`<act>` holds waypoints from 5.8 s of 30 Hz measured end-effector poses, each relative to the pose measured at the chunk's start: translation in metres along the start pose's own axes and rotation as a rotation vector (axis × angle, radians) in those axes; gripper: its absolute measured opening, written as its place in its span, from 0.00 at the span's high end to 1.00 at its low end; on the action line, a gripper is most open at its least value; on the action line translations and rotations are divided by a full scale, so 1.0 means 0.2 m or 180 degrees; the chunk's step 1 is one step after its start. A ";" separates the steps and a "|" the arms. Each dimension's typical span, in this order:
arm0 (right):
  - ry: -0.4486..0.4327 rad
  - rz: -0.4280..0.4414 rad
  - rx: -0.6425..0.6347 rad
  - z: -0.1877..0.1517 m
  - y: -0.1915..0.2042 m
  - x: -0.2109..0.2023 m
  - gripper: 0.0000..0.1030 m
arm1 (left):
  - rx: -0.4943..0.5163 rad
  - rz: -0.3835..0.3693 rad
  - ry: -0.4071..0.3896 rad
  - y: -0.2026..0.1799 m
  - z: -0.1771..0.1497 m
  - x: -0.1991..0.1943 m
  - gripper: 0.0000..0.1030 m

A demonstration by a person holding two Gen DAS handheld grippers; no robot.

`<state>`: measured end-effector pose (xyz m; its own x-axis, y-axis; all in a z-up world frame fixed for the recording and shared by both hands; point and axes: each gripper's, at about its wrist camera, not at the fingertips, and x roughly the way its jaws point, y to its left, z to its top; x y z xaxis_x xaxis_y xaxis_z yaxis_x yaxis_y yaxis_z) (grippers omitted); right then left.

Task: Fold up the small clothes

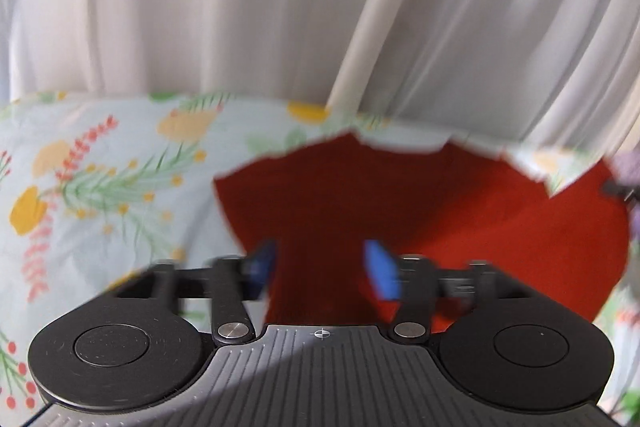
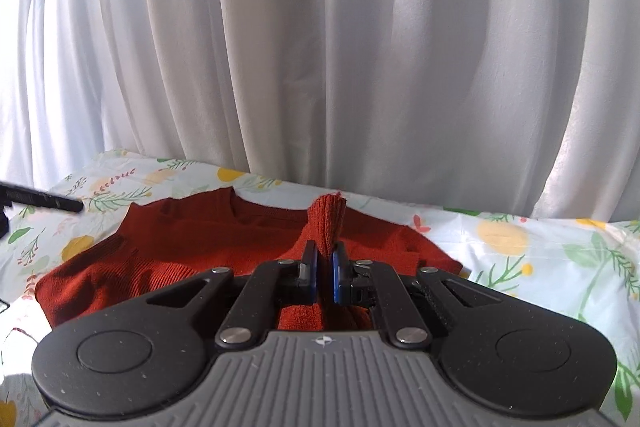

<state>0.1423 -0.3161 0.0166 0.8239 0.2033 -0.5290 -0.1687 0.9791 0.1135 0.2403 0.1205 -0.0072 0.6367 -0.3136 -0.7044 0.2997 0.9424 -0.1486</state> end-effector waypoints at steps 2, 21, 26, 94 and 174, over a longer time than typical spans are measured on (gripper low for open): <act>0.0040 0.0002 0.0026 -0.02 0.00 0.00 0.94 | -0.0052 0.0006 0.0155 0.03 -0.06 0.08 0.36; 0.0220 -0.0088 0.0145 -0.10 -0.03 0.03 0.94 | -0.0259 -0.0013 0.0274 0.01 -0.03 0.24 0.68; 0.0294 -0.0146 0.0087 -0.11 -0.02 0.06 0.94 | -0.0186 -0.0002 0.0279 -0.01 -0.01 0.26 0.93; 0.0100 -0.1156 0.0331 0.15 -0.18 0.94 0.90 | -0.0461 0.0919 -0.0174 0.03 0.50 0.68 0.80; 0.0575 0.0518 0.0570 -0.22 0.84 0.48 0.91 | -0.2691 -0.1071 -0.0209 0.43 -0.26 0.19 0.34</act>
<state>0.1686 -0.1319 -0.0525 0.6815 0.3706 -0.6310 -0.1792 0.9206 0.3471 0.2532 0.1965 -0.0836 0.6569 -0.5690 -0.4947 -0.1271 0.5632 -0.8165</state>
